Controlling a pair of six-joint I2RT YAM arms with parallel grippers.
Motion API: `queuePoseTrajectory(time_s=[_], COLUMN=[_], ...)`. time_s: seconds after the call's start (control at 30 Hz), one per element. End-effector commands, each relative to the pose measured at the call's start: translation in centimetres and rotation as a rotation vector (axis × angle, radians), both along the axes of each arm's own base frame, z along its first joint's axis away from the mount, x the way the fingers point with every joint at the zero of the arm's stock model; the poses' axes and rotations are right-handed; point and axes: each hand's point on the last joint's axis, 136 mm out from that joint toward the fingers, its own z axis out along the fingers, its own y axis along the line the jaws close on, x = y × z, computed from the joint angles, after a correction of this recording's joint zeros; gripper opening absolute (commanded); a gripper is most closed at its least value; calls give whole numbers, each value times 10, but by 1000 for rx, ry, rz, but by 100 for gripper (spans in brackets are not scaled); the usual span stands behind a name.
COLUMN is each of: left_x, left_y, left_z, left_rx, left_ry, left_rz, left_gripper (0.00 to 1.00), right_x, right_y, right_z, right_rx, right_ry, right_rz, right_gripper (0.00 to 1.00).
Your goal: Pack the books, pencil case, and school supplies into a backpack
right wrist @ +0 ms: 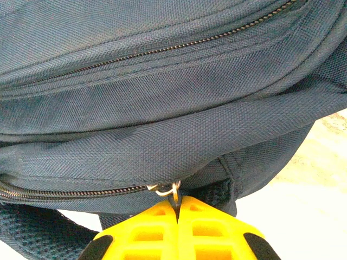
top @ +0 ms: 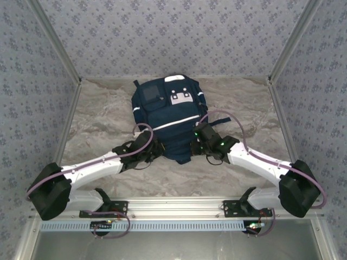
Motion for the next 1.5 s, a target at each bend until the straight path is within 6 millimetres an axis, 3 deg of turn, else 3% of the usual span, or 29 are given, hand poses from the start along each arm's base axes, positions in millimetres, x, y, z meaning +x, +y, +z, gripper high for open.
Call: queuePoseTrajectory(time_s=[0.0, 0.37, 0.7, 0.9, 1.13, 1.27, 1.47], left_x=[10, 11, 11, 9, 9, 11, 12], left_y=[17, 38, 68, 70, 65, 62, 61], left_z=[8, 9, 10, 9, 10, 10, 11], left_rx=[45, 82, 156, 155, 134, 129, 127], left_ry=[-64, -70, -57, -45, -43, -42, -40], left_rz=[38, 75, 119, 109, 99, 92, 90], left_gripper=[0, 0, 0, 0, 0, 0, 0], right_x=[4, 13, 23, 17, 1, -7, -13], right_y=[-12, -27, -41, 9, 32, 46, 56], right_z=[-2, -11, -27, -4, 28, 18, 2], right_rx=[-35, -49, -200, 18, 370, 473, 472], right_ry=[-15, 17, 49, 19, 35, 126, 171], right_rz=[-6, -14, 15, 162, 101, 64, 44], right_gripper=[0, 0, 0, 0, 32, 37, 37])
